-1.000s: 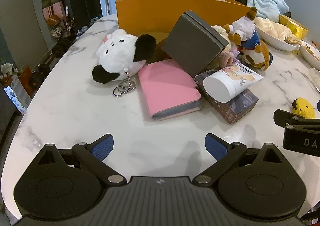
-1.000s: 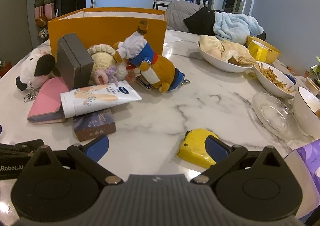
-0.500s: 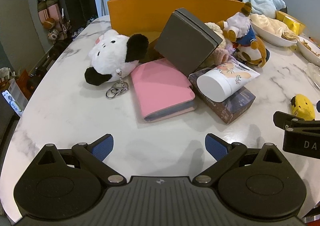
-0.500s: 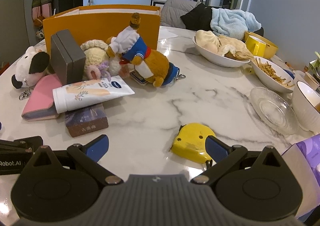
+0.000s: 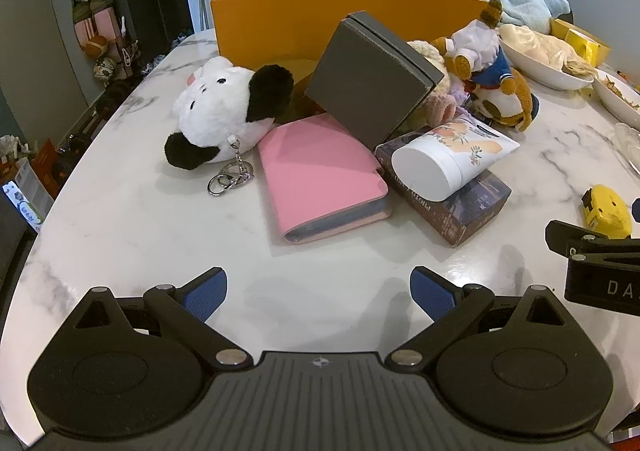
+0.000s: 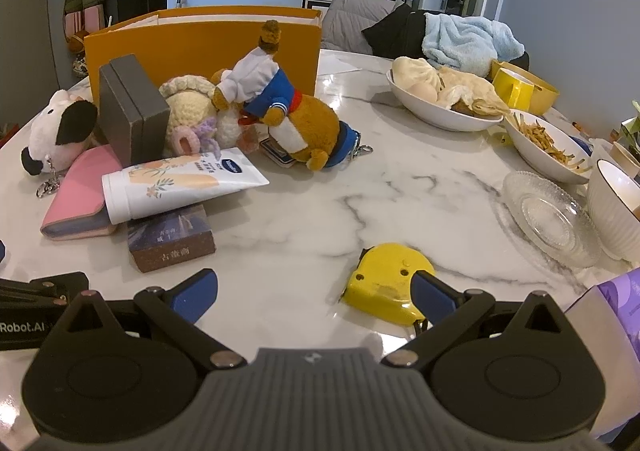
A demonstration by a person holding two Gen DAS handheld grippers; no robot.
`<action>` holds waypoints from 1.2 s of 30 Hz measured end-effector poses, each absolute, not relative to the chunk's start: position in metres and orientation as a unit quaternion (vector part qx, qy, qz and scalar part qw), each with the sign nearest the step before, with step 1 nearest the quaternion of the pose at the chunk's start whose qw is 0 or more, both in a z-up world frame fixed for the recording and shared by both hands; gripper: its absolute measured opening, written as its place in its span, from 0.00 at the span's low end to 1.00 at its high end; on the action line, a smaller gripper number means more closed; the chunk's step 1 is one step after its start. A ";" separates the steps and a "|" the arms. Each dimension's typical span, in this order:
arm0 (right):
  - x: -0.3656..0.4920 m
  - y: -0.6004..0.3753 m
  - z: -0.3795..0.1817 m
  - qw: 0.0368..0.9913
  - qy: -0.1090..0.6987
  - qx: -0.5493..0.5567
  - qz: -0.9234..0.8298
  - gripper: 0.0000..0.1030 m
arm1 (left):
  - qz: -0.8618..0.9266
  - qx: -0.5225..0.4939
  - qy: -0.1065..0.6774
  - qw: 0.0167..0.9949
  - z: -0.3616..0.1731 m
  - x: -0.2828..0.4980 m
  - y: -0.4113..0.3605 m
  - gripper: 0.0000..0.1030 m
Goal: Organize objects
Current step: 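Move the right tool toward the yellow tape measure on the table, then grasp the yellow tape measure with the right tool while the left tool grasps the pink notebook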
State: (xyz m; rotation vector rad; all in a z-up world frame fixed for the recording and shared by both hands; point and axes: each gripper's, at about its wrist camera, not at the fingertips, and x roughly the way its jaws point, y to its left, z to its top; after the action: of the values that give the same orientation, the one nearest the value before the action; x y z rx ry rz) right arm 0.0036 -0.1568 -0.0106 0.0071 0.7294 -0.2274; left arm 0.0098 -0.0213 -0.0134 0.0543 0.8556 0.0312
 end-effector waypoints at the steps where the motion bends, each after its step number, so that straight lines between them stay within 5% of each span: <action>1: 0.003 -0.157 -0.011 0.928 0.355 0.003 -0.112 0.99 | 0.015 0.027 0.414 0.910 -0.014 0.010 -0.022 1.00; 17: 0.016 -0.182 -0.020 0.937 0.336 0.047 -0.086 0.99 | 0.012 0.036 0.405 0.914 -0.017 0.014 -0.026 1.00; 36: 0.020 -0.168 -0.033 0.936 0.333 -0.032 -0.112 0.99 | 0.014 -0.003 0.385 0.923 -0.018 0.068 -0.012 1.00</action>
State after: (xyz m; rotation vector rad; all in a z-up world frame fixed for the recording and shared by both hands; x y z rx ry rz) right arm 0.0197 -0.1681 -0.0326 -0.0659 0.6814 -0.2299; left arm 0.0683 -0.0124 -0.0183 -0.0060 0.7907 0.0281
